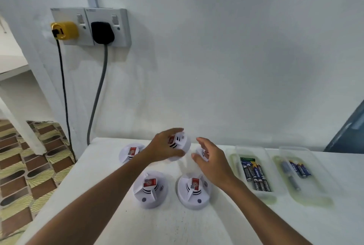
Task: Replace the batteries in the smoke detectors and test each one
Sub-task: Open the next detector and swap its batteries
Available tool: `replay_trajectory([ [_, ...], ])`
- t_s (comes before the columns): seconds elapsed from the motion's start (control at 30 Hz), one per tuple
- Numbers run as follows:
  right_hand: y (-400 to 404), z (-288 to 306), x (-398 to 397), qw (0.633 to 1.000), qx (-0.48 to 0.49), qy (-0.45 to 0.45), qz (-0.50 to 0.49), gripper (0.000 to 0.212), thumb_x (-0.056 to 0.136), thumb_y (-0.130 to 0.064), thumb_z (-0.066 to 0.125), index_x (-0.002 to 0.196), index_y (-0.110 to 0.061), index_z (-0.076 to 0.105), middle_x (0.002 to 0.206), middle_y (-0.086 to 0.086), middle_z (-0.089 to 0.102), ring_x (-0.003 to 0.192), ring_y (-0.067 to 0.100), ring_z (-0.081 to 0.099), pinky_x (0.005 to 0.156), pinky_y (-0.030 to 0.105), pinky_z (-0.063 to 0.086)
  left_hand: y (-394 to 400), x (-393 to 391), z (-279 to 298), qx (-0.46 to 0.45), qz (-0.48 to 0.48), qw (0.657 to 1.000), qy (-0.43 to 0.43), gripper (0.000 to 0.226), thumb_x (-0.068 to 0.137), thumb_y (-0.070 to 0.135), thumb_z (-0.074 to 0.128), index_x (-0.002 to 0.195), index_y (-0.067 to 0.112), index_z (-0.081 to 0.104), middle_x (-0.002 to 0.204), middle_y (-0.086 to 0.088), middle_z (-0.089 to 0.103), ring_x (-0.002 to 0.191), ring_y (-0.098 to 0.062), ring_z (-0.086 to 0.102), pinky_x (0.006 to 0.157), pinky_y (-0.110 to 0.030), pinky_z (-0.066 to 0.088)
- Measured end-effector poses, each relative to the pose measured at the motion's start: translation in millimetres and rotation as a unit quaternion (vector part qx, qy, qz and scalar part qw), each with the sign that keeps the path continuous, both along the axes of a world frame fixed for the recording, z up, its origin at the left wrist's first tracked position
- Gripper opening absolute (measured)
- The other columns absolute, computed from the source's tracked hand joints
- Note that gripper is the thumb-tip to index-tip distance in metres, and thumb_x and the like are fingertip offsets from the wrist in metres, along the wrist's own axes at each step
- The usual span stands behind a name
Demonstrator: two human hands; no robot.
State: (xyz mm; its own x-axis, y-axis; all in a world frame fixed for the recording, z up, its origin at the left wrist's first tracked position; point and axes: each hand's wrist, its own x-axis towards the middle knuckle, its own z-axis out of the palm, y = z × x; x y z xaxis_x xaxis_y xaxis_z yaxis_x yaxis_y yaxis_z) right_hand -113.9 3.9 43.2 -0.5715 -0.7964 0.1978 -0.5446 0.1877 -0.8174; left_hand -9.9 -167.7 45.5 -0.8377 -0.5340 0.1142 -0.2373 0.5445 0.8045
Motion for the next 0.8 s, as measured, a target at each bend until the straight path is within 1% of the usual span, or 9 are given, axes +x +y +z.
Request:
replay_trajectory([
  [0.07, -3.0, 8.3, 15.9, 0.998, -0.053, -0.029, -0.003, 0.048, 0.09, -0.015, 0.063, 0.136, -0.019, 0.048, 0.134, -0.005, 0.054, 0.125, 0.009, 0.05, 0.097, 0.019, 0.044, 12.4, 21.5, 19.4, 0.198, 0.01, 0.976, 0.092, 0.062, 0.068, 0.03, 0.069, 0.127, 0.033, 0.053, 0.121, 0.001, 0.059, 0.109, -0.023, 0.057, 0.082, -0.025, 0.053],
  [0.1, -4.0, 12.7, 24.6, 0.996, -0.079, -0.035, -0.003, 0.048, 0.09, -0.013, 0.065, 0.134, -0.019, 0.05, 0.132, -0.005, 0.055, 0.122, 0.007, 0.051, 0.094, 0.019, 0.046, 17.9, 31.1, 25.3, 0.318, -0.002, 0.937, 0.145, 0.058, 0.07, 0.029, 0.064, 0.127, 0.031, 0.054, 0.123, -0.004, 0.058, 0.11, -0.027, 0.056, 0.082, -0.032, 0.055],
  [0.17, -5.8, 22.1, 46.1, 0.991, -0.128, -0.031, 0.008, 0.048, 0.088, -0.015, 0.067, 0.132, -0.02, 0.051, 0.129, -0.006, 0.057, 0.118, 0.002, 0.052, 0.094, 0.018, 0.047, 31.7, 52.2, 34.9, 0.526, -0.027, 0.817, 0.236, 0.061, 0.071, 0.028, 0.053, 0.13, 0.015, 0.053, 0.128, -0.017, 0.056, 0.115, -0.038, 0.053, 0.089, -0.05, 0.051],
  [0.23, -5.4, 29.1, 68.6, 0.988, -0.152, -0.005, 0.018, 0.048, 0.084, -0.027, 0.07, 0.129, -0.023, 0.052, 0.125, -0.01, 0.056, 0.117, 0.0, 0.05, 0.093, 0.011, 0.042, 46.7, 70.7, 37.8, 0.609, -0.032, 0.734, 0.299, 0.067, 0.07, 0.032, 0.053, 0.132, 0.006, 0.053, 0.131, -0.025, 0.054, 0.12, -0.046, 0.05, 0.101, -0.062, 0.038],
  [0.3, -5.0, 35.8, 88.5, 0.99, -0.135, 0.045, 0.021, 0.057, 0.076, -0.051, 0.065, 0.126, -0.025, 0.053, 0.119, -0.012, 0.053, 0.114, 0.002, 0.046, 0.09, 0.007, 0.039, 62.2, 85.3, 41.0, 0.616, -0.037, 0.702, 0.355, 0.068, 0.065, 0.036, 0.063, 0.126, 0.009, 0.058, 0.124, -0.023, 0.06, 0.111, -0.042, 0.059, 0.094, -0.061, 0.046],
  [0.4, -5.4, 46.2, 103.9, 0.991, -0.094, 0.09, 0.026, 0.073, 0.066, -0.064, 0.067, 0.126, -0.025, 0.054, 0.116, -0.009, 0.047, 0.112, 0.007, 0.042, 0.089, 0.014, 0.042, 78.0, 98.8, 43.0, 0.595, -0.006, 0.703, 0.389, 0.053, 0.076, 0.041, 0.049, 0.12, 0.013, 0.06, 0.111, -0.017, 0.064, 0.094, -0.032, 0.066, 0.073, -0.045, 0.057],
  [0.5, -5.5, 54.4, 109.4, 0.992, -0.067, 0.103, 0.028, 0.07, 0.065, -0.053, 0.081, 0.123, -0.023, 0.055, 0.115, -0.006, 0.047, 0.111, 0.01, 0.042, 0.085, 0.01, 0.04, 84.1, 107.4, 39.3, 0.558, 0.037, 0.728, 0.396, 0.051, 0.081, 0.039, 0.043, 0.122, 0.013, 0.059, 0.106, -0.017, 0.065, 0.09, -0.028, 0.067, 0.07, -0.041, 0.057],
  [0.63, -5.7, 57.4, 120.8, 0.996, -0.057, -0.021, 0.063, 0.068, 0.065, -0.04, 0.086, 0.12, -0.026, 0.049, 0.113, -0.01, 0.053, 0.105, 0.008, 0.049, 0.082, 0.014, 0.049, 90.3, 112.4, 38.4, 0.51, 0.069, 0.755, 0.407, 0.051, 0.072, 0.039, 0.056, 0.117, 0.016, 0.061, 0.098, -0.013, 0.069, 0.084, -0.024, 0.069, 0.066, -0.037, 0.057],
  [0.8, -9.7, 60.8, 118.2, 0.988, -0.069, -0.088, 0.107, 0.069, 0.056, -0.032, 0.09, 0.114, -0.024, 0.053, 0.108, -0.008, 0.061, 0.098, 0.01, 0.057, 0.074, 0.017, 0.052, 96.7, 116.4, 35.6, 0.457, 0.103, 0.783, 0.409, 0.055, 0.064, 0.045, 0.057, 0.113, 0.02, 0.062, 0.095, -0.01, 0.07, 0.083, -0.021, 0.07, 0.065, -0.035, 0.058],
])
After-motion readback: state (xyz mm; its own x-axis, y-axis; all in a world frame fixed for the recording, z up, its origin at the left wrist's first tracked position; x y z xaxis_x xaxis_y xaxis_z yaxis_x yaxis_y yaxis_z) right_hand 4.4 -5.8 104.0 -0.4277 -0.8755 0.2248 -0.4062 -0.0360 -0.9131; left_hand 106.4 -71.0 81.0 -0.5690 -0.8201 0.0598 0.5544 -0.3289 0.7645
